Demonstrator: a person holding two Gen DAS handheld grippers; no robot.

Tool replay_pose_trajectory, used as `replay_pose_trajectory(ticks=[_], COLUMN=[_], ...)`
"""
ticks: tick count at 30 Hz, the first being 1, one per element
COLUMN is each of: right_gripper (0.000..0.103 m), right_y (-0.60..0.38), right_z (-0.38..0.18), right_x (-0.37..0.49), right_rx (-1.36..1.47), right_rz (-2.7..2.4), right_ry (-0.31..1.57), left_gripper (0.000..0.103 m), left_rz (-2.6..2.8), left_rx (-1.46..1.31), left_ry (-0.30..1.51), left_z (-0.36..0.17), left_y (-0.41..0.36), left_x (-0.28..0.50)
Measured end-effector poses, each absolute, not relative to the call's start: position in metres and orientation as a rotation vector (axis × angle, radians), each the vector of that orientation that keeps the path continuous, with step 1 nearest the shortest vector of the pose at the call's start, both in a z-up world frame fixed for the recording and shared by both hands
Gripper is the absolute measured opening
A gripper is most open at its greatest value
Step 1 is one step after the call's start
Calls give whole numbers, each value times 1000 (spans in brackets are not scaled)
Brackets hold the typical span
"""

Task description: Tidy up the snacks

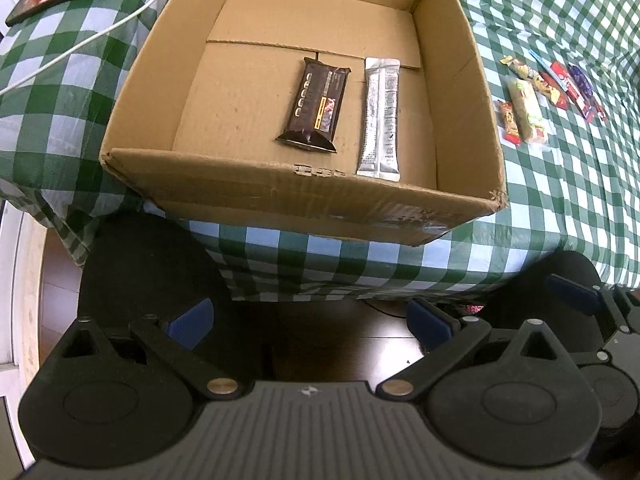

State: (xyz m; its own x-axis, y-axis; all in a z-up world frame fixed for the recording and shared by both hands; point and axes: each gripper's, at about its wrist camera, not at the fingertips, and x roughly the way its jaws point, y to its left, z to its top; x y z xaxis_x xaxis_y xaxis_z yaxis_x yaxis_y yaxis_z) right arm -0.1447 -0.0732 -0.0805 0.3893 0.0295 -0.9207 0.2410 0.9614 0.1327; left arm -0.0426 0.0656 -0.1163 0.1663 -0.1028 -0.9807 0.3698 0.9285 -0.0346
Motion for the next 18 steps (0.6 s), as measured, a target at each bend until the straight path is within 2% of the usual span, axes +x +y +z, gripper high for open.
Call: replay_pose_trajectory(ticks=[18], right_gripper=[102], right_y=[-69], right_z=[-99], right_x=[-130], right_rx=[240], right_rz=[-105], right_ry=[1233], left_gripper=[103], left_rz=[-361], left_rx=[257], left_ry=[1425], left_z=[-138], left_y=[57], left_x=[-34])
